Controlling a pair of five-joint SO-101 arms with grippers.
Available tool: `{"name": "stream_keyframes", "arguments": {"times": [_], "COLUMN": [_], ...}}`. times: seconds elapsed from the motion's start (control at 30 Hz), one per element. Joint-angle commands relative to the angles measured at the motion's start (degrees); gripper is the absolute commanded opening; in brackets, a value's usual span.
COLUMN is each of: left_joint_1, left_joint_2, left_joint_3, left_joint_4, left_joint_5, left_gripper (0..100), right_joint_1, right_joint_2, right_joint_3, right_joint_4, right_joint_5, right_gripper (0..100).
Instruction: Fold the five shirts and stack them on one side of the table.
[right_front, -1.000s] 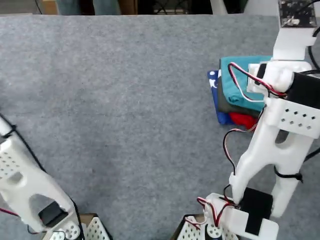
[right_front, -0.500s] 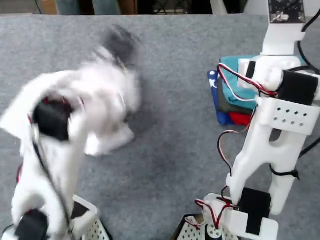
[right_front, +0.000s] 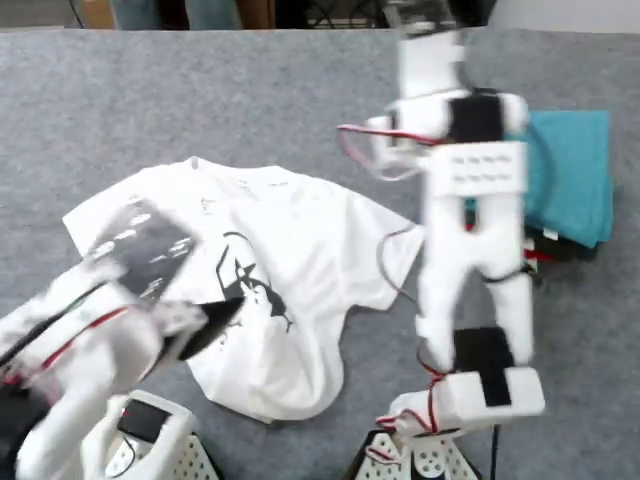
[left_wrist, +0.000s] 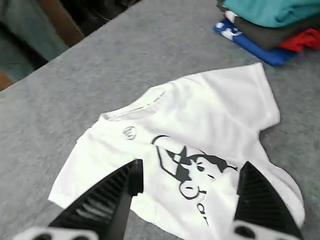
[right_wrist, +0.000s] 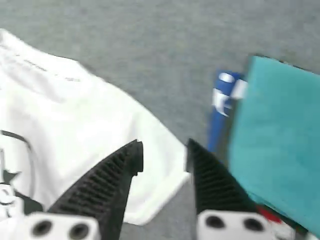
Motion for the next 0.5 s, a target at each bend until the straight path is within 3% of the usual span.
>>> {"name": "stream_keyframes", "arguments": {"times": [0.0,0.1,0.23,0.33,0.47], "left_joint_1": [-13.1,-24.8,-38.8,-44.9,-50.8], "left_joint_2": [-2.5,-1.1,4.0,9.0,14.7], "left_joint_3": [1.7,8.7,24.6,34.2,39.9], "left_joint_4": [-0.4,-3.7,-15.3,-22.7,-26.5], "left_joint_5": [1.0,1.4,5.5,5.7,5.9], "left_gripper": [32,32,32,32,32], "right_joint_1": [-8.9,-14.2,-18.2,-20.8,-24.6], "right_joint_2": [5.7,15.0,28.9,39.0,50.9], "right_joint_3": [-3.3,-6.0,-14.1,-24.0,-38.1], "right_joint_4": [-2.7,-4.7,-7.6,-7.4,-6.9], "right_joint_5": [-2.4,-2.5,-2.5,-2.3,-2.2], "right_gripper": [23.0,23.3,23.4,23.2,23.0]}}
